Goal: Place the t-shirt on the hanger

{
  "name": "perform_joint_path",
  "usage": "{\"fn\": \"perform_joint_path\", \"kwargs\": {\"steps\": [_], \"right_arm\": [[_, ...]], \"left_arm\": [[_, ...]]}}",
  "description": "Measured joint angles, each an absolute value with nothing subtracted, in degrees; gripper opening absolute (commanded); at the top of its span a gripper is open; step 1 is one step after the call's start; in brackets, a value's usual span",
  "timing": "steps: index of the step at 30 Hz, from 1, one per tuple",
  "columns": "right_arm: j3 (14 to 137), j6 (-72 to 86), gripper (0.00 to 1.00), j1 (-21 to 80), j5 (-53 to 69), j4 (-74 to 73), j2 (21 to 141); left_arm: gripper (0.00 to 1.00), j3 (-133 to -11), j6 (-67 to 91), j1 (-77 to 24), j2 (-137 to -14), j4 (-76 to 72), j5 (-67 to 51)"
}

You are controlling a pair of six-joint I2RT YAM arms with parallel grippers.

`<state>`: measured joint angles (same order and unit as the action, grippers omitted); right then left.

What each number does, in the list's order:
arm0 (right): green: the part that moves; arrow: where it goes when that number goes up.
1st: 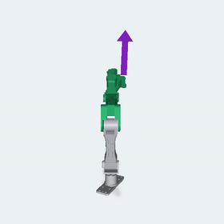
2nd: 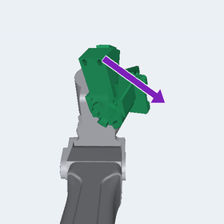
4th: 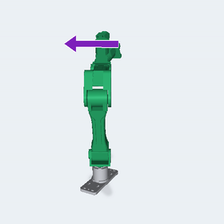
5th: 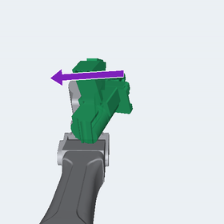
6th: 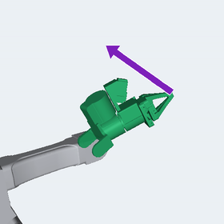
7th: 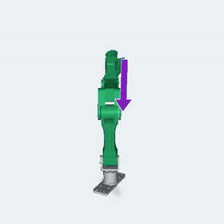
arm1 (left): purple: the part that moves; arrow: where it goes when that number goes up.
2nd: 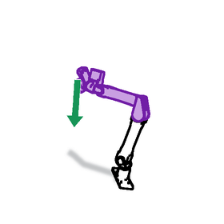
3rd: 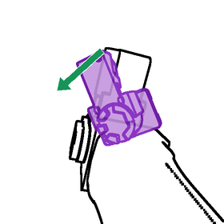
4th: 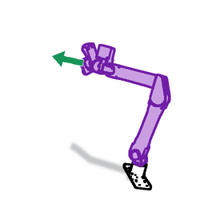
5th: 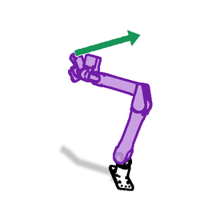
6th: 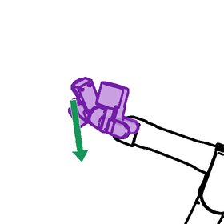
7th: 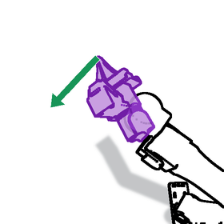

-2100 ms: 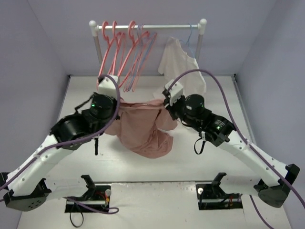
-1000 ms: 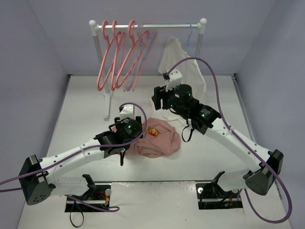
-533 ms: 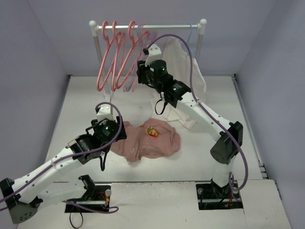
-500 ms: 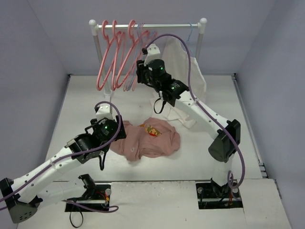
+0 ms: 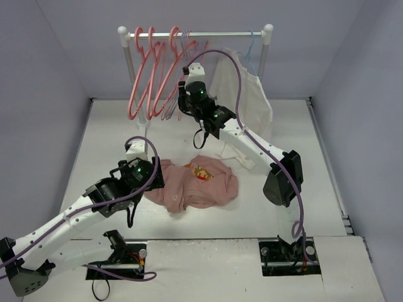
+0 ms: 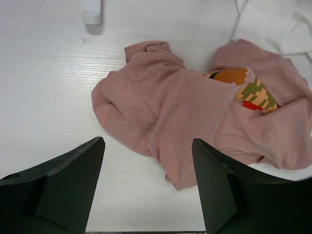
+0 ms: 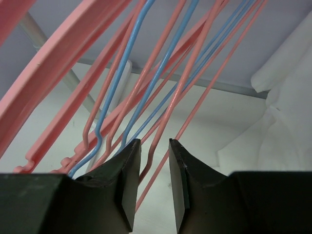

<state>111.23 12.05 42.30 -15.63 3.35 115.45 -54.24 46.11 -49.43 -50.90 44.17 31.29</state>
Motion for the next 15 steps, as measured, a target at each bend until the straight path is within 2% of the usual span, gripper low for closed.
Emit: {"fn": "perform_joint_path", "kwargs": {"steps": [6, 15], "right_arm": [[107.34, 11.26, 0.01, 42.08, -17.64, 4.10, 113.77], [102.90, 10.33, 0.00, 40.62, -18.87, 4.10, 109.90]], "left_arm": [[0.68, -54.22, 46.13, -49.41, -51.59, 44.18, 31.13], [0.68, -54.22, 46.12, -49.36, -54.05, 44.16, 30.89]]}}
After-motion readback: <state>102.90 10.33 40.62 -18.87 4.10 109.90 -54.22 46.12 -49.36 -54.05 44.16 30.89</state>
